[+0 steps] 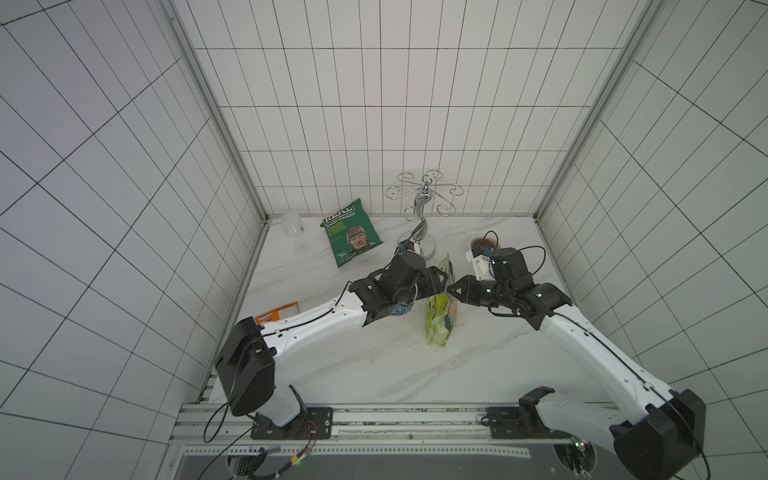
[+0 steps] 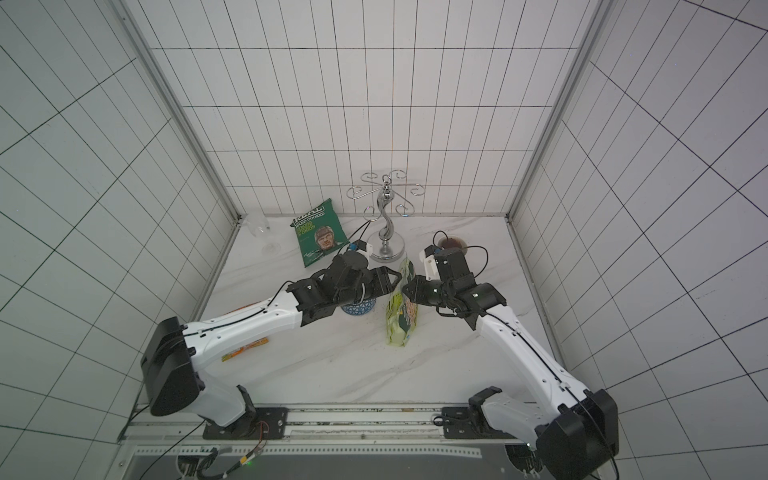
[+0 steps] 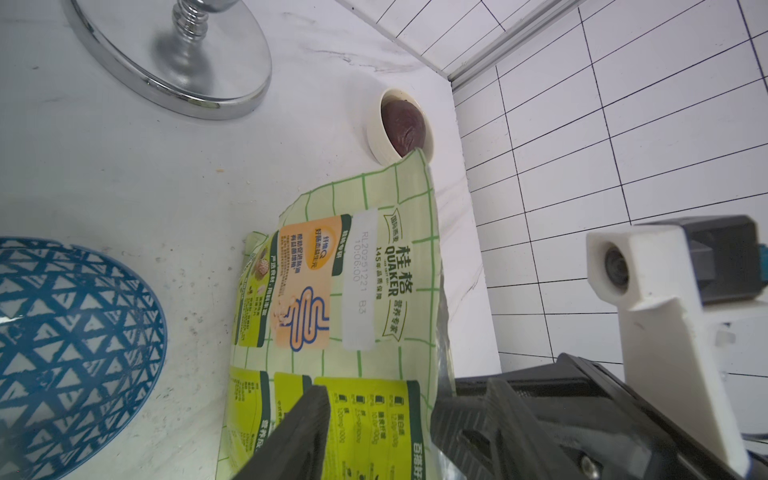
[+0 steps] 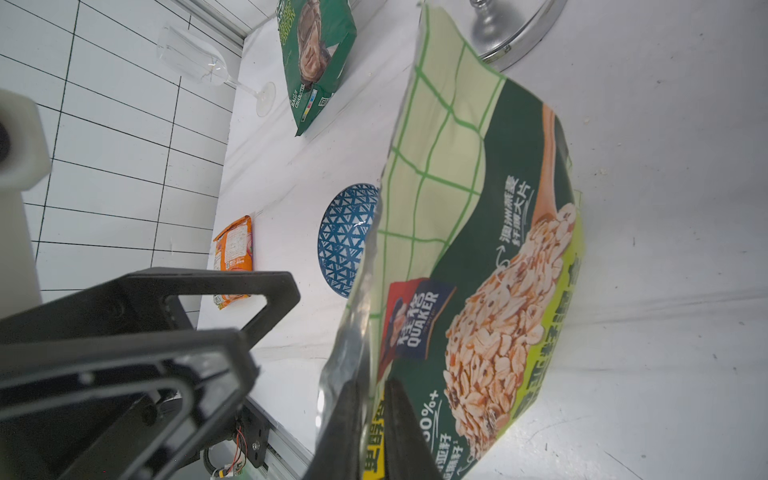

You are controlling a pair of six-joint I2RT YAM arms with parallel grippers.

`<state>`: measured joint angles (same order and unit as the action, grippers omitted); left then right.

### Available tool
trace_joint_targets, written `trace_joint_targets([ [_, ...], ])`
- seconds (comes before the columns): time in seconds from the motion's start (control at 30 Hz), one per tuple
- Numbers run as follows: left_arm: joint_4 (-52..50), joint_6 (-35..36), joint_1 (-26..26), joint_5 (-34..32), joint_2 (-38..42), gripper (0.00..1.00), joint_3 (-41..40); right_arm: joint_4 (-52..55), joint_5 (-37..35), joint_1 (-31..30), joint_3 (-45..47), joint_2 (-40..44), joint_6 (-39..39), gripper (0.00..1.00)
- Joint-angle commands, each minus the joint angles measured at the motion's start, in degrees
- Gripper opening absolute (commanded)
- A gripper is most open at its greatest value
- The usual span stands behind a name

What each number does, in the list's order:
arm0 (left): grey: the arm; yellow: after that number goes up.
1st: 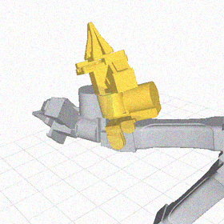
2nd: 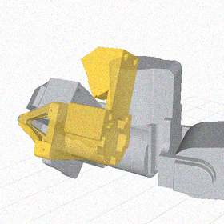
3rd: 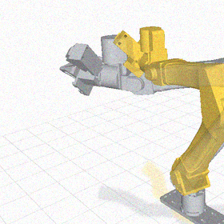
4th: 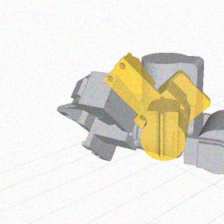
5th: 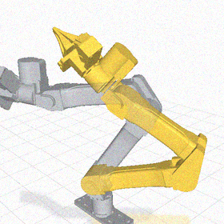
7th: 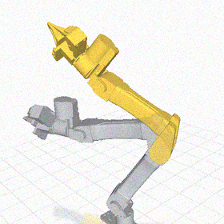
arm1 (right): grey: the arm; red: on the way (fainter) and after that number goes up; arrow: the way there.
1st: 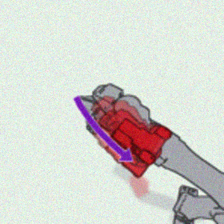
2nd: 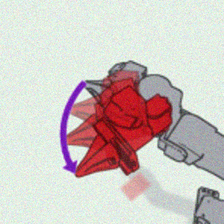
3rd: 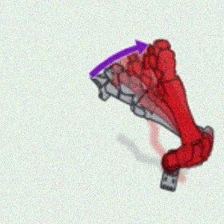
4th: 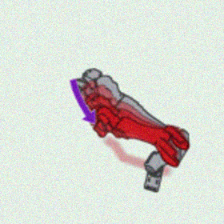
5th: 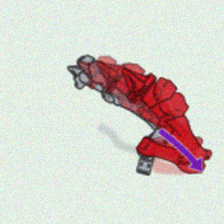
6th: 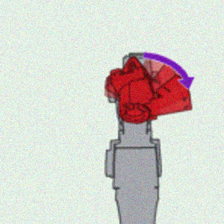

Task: Pour the oats into the breakfast bowl
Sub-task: Open the oats bag at the center of the board.

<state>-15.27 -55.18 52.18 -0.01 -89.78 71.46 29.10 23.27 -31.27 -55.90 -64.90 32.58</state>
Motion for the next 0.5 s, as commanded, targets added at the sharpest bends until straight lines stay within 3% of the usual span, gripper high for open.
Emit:
trace_joint_targets([
  [0.0, -1.1, 2.1, 0.3, 1.3, -2.4, 0.55, 2.8, 1.6, -1.0, -0.6, 0.4, 0.6, -0.7, 0.14],
  [0.17, -1.3, 2.7, 0.2, 1.2, -3.7, 0.46, 3.4, 2.3, -1.7, -0.6, 0.2, 0.6, -1.1, 0.13],
  [0.47, 0.0, 4.6, 0.2, 4.7, -5.3, 0.41, 4.2, 2.7, -1.7, -0.6, 0.5, 0.6, -2.7, 0.11],
])
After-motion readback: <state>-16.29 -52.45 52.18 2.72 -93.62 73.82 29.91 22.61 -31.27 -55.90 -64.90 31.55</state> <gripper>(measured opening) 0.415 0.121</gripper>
